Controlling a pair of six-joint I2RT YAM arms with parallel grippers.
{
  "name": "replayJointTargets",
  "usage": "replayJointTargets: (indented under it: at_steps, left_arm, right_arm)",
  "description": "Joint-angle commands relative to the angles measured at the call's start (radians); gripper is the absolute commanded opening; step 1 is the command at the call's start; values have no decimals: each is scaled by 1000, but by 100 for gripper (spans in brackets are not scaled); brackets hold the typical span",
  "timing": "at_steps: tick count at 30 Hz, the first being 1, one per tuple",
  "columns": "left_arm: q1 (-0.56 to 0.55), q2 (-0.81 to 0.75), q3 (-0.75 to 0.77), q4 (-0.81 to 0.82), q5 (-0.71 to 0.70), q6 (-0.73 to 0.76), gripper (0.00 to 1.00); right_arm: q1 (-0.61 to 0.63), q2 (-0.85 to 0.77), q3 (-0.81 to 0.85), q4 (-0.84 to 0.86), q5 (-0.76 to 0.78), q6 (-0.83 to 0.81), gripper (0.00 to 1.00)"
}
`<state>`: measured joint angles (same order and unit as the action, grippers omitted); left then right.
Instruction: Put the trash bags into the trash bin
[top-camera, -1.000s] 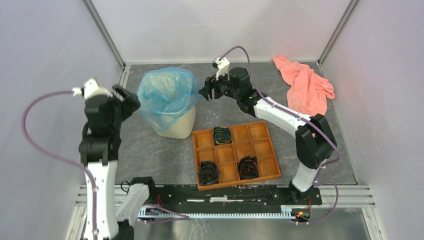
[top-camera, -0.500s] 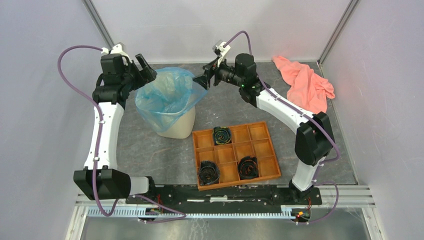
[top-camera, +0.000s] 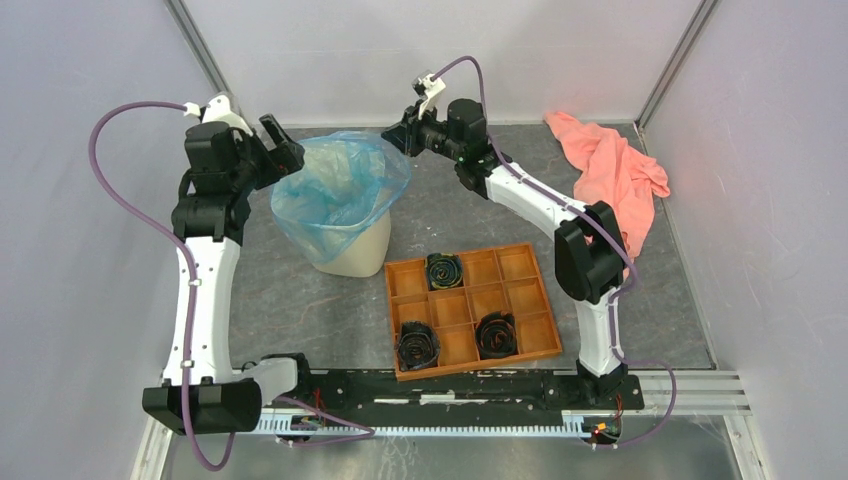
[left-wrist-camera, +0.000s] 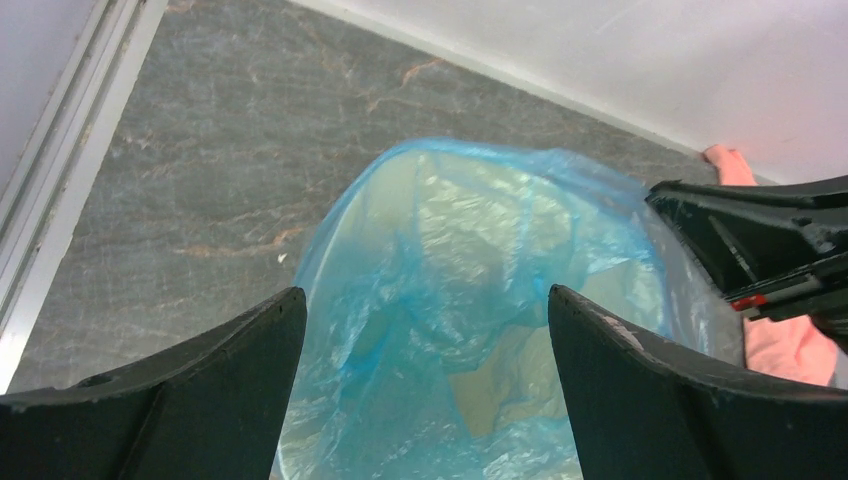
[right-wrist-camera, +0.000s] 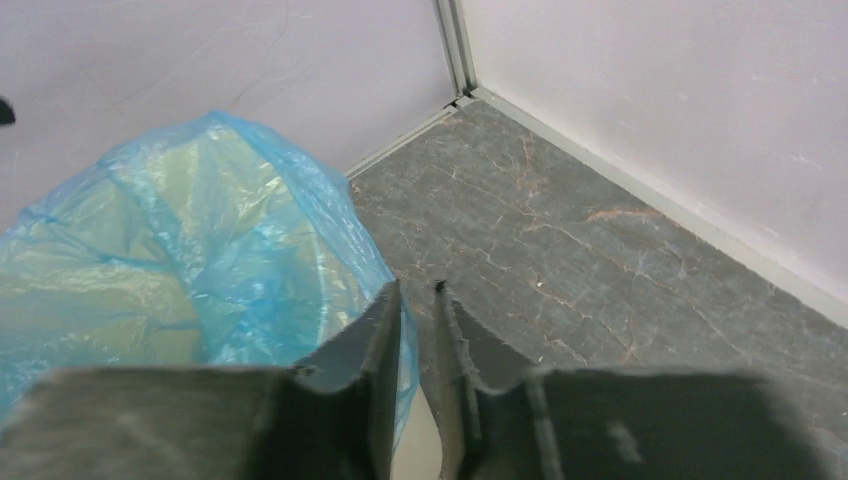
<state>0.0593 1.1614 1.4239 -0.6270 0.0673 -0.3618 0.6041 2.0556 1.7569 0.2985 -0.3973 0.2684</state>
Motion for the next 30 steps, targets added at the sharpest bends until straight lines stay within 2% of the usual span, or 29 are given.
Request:
replayJointTargets:
  at_steps: [1,3,9,14,18,23,26,30]
  left_arm:
    - [1,-22,-53,23,-86,54,96]
    - [1,-13,-56,15,-140,65,96]
    - [8,58,-20,45,-160,44,96]
    - [78,179,46,92,48,-39,95]
    - [153,204,-12,178,179,-111,95]
    - [292,167,-176,365,411,-251,92]
    - [323,122,-270,433,467,-296,93]
    - [337,51,-338,430,454,-304,96]
  right_arm:
    - [-15,35,50,59,73,92,11]
    - [-17,62,66,57,66,111,1]
    - [-19,111,75,89,45,155,0]
    - [-19,127,66,112,34,177,0]
    - [-18,142,34,142,11,210,0]
    - [-18,154,-48,206,-30,255,0]
    - [-14,162,-68,226,-49,273,0]
    - [-15,174,-36,193,-71,259,3]
